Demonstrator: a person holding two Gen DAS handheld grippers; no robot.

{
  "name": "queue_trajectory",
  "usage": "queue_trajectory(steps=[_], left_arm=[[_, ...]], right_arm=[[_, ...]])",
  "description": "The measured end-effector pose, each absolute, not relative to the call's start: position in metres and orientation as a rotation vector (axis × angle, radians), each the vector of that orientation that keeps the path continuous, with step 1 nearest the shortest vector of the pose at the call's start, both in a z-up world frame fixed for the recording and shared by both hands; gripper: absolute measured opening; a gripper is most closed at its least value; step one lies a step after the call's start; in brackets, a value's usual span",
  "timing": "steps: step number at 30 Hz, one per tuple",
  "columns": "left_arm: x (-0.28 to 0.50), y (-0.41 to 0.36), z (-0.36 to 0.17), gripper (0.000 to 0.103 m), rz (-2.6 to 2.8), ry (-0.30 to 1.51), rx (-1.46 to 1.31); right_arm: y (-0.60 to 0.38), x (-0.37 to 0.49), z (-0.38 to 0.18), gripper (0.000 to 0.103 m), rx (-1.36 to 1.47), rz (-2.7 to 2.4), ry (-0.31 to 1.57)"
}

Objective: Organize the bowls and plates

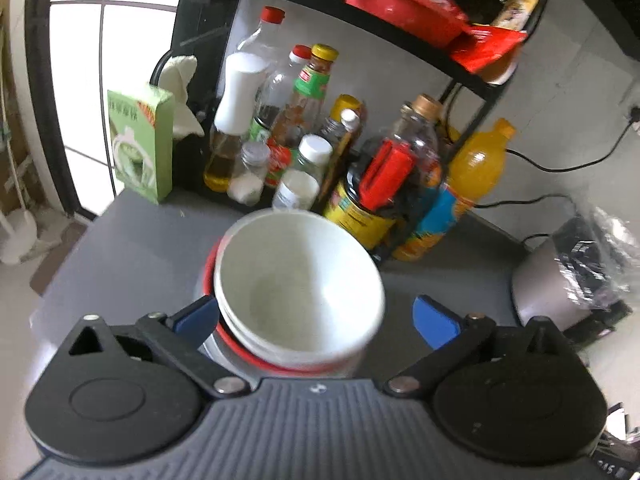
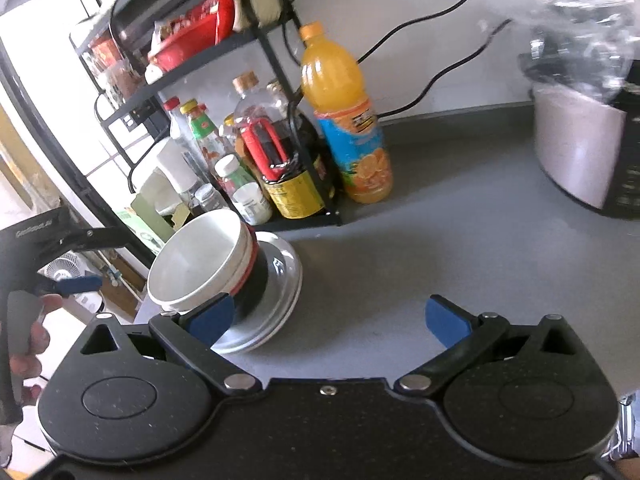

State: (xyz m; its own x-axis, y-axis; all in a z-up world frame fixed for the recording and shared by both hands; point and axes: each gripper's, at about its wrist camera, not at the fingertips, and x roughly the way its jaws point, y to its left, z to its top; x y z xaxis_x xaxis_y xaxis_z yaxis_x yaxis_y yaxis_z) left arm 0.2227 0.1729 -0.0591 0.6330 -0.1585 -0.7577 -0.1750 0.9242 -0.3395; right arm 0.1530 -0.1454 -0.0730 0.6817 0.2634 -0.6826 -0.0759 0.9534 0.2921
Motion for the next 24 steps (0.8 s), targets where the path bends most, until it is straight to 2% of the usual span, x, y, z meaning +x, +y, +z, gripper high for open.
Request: queue_trajectory(steps=[13,24], left_arm=[[0.117,0.138,-0.011,0.103,0.000,0.770,-0.432],[0.096,0.148,0.013,0.103,-0.047,0.664,-0.340]], right_arm=[[-0.184,0.080,-0.032,0.103,0.269,0.142,0.727],[-0.155,0.056,-0.011,0.103,0.253,0.077,0.695]])
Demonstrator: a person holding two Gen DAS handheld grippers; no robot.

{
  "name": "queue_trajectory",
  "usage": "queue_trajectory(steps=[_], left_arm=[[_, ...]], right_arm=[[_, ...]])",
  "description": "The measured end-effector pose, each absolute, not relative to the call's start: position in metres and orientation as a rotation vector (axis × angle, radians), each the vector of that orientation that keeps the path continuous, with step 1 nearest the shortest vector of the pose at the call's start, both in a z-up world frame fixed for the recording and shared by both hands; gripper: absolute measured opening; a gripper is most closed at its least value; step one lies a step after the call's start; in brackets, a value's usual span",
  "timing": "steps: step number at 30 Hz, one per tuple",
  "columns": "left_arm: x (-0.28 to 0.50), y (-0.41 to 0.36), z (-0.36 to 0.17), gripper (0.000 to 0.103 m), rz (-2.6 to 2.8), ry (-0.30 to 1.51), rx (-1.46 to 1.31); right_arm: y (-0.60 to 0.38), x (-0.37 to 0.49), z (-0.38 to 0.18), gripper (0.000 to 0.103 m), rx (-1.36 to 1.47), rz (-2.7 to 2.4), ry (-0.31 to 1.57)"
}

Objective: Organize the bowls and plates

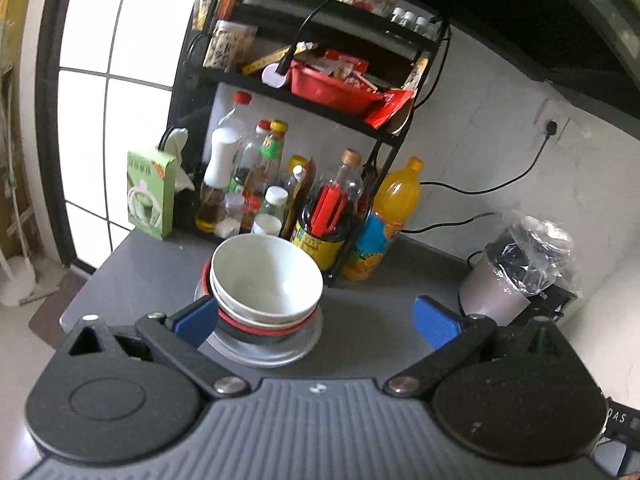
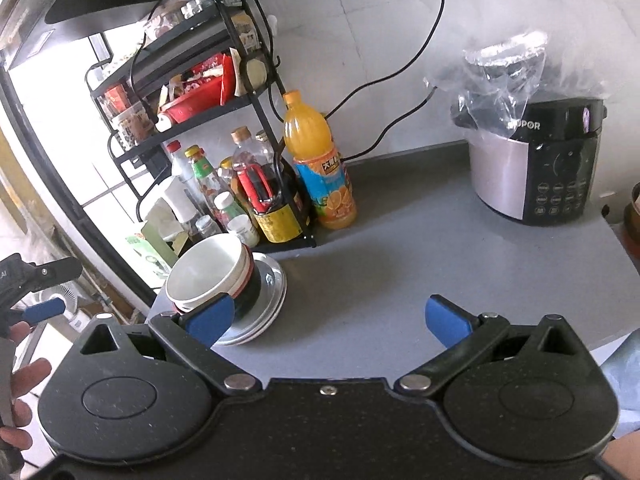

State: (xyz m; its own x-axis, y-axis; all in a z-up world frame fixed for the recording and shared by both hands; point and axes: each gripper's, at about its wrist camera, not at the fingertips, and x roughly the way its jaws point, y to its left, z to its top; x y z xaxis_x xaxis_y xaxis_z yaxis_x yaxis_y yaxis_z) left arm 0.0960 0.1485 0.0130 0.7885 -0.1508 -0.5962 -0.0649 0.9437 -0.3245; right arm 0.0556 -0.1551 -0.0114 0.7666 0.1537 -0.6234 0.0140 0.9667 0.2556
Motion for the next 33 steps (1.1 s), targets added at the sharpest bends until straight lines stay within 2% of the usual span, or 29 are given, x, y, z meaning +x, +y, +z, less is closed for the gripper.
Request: queue_trajectory(steps=[12,27,33], left_arm=[[0.073,0.171,0.037,0.103,-0.073,0.648,-0.155],[0.042,0.156,0.029,0.103,-0.048,0.697,-0.021],[0.026,0.139,0.023,0.103,-0.041,0.732,-0.009]], right_arm=[[-0.093,0.034,0.010,0.103,0.194,-0.009,0.670],[-0.074,0.007,0.013,0.103,0.109,-0.076,0.701],[-0.079,0.000,0.011,0.103,0.159,-0.093,0.716]])
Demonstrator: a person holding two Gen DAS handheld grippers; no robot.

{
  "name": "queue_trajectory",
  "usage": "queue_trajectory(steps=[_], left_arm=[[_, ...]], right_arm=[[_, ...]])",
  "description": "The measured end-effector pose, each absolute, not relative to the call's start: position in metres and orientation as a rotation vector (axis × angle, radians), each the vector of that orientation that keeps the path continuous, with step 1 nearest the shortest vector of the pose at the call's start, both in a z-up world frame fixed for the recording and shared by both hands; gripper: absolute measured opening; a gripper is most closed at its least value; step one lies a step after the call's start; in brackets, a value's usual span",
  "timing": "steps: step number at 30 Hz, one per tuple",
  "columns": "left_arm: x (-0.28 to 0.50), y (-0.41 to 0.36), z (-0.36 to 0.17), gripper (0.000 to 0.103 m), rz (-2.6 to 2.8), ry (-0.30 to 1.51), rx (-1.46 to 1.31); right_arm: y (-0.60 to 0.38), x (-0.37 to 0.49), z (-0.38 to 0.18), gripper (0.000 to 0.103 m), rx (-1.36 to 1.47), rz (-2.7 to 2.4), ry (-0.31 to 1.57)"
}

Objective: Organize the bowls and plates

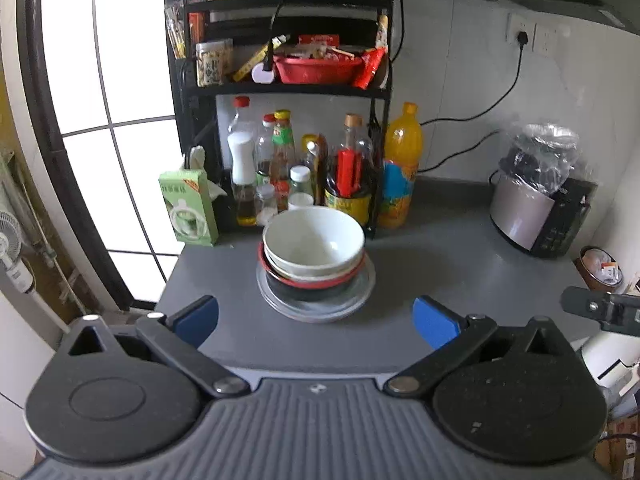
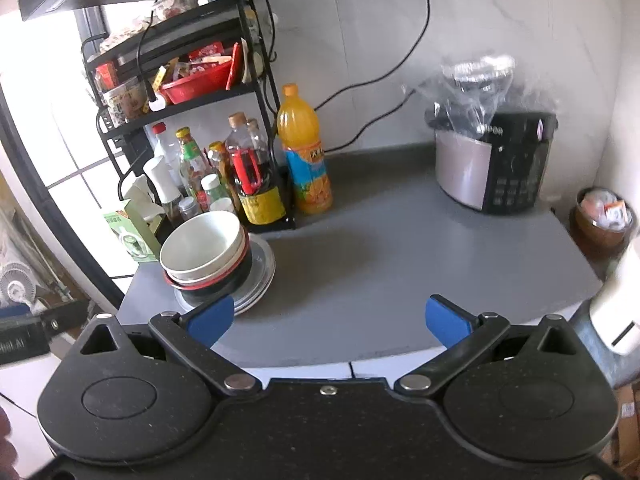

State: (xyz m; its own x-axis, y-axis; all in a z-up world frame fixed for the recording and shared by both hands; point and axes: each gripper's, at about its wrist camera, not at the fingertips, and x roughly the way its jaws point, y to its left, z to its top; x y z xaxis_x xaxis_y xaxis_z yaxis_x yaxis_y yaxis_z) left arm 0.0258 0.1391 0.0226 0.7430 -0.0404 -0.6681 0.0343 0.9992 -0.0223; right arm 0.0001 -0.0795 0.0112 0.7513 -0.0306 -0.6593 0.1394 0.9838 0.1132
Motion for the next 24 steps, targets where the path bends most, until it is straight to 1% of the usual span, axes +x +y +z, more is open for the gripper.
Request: queue_trajectory(steps=[7,24], left_arm=[[0.016,0.120,0.021,0.103,-0.077,0.741,0.005],[0.020,0.111,0.014,0.103,-0.066,0.768,0.005]], right_arm=[[-0.081,-0.011,0.013,0.103,0.143,-0.101,0.716],[-0.077,-0.008,0.011,0.103,0.081,-0.081,0.722]])
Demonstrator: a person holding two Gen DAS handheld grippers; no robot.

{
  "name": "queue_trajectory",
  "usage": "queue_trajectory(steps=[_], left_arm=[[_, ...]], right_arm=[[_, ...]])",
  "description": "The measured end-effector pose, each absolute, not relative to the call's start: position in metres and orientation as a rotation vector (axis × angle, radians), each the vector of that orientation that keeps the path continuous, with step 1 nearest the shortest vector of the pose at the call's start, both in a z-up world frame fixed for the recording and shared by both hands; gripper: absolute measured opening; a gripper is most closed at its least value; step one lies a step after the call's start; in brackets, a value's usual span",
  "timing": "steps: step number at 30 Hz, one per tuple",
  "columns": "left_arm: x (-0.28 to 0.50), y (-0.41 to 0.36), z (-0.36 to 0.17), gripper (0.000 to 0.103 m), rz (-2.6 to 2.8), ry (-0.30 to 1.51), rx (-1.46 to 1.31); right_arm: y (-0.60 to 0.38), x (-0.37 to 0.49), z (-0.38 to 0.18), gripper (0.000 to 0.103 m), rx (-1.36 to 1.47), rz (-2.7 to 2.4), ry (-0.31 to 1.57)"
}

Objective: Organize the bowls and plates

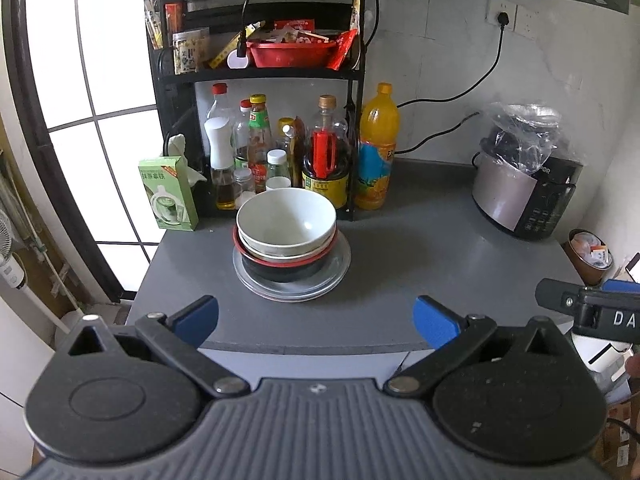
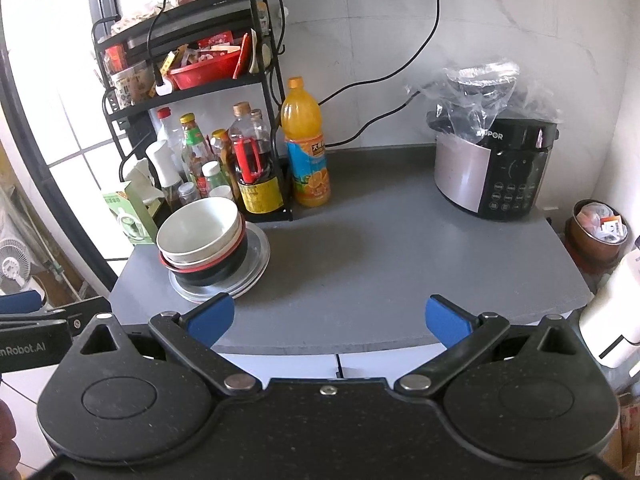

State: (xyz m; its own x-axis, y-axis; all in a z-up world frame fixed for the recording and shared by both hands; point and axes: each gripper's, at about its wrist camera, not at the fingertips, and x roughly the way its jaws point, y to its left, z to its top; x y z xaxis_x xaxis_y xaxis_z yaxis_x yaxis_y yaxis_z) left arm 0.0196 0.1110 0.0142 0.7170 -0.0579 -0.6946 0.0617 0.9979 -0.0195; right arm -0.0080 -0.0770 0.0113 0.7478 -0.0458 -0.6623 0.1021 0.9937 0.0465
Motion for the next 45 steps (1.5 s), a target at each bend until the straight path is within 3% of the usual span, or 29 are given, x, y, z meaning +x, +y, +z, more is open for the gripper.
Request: queue_trajectory(steps=[45], left_arm=[[0.002,0.106,0.015,0.103,-0.053,0.779,-0.002]], right_arm=[[-0.082,-0.024,0.010,0.103,0.071,-0.068,0.724]])
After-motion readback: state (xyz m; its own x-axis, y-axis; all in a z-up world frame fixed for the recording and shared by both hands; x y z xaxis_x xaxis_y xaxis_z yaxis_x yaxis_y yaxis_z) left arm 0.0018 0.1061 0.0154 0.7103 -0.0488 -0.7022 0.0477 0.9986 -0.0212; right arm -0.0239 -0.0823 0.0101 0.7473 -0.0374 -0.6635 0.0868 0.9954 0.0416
